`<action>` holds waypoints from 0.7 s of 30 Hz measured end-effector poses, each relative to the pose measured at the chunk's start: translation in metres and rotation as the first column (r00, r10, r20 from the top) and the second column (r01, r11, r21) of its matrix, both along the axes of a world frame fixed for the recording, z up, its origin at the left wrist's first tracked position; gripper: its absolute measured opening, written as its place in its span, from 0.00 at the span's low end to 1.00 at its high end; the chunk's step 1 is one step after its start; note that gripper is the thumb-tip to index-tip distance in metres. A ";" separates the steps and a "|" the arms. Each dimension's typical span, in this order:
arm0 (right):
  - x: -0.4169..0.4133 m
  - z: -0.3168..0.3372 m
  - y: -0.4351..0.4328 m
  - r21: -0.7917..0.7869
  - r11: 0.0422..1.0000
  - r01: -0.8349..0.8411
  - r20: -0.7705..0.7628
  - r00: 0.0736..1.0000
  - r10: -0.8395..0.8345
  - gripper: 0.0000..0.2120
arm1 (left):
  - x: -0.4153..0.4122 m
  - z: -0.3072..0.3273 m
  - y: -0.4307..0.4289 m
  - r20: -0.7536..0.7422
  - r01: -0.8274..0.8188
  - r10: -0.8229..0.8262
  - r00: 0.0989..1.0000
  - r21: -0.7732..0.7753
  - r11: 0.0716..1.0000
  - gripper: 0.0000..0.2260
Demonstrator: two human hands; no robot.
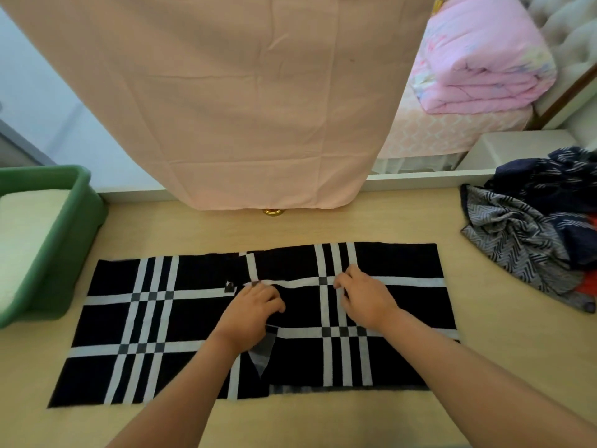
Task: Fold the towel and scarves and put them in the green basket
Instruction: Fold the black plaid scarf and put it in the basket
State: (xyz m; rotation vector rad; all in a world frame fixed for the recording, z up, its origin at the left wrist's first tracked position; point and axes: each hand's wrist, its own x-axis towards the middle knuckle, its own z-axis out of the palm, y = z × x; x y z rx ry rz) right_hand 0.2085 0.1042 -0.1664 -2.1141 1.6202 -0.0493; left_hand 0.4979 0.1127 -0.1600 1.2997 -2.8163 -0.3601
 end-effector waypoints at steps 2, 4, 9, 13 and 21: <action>0.004 -0.002 0.021 0.035 0.997 -0.064 0.034 0.997 0.062 0.13 | -0.001 0.000 0.022 0.109 0.081 -0.083 0.991 0.022 0.997 0.22; 0.010 -0.003 0.041 0.020 0.994 -0.107 0.065 0.992 0.105 0.13 | 0.004 0.001 0.040 0.212 0.069 -0.078 0.974 0.051 0.996 0.25; 0.035 -0.001 0.089 0.028 0.984 -0.174 0.124 0.978 0.169 0.17 | 0.013 0.009 0.072 0.410 0.043 -0.038 0.911 -0.003 0.999 0.28; 0.053 -0.003 0.112 0.045 0.980 -0.195 0.027 0.981 0.194 0.28 | 0.018 0.016 0.075 0.392 0.077 -0.022 0.920 -0.125 0.989 0.12; 0.071 0.008 0.123 -0.088 0.995 -0.050 -0.184 0.982 0.034 0.25 | 0.064 0.041 0.087 -0.036 -0.167 0.164 0.986 -0.150 0.975 0.07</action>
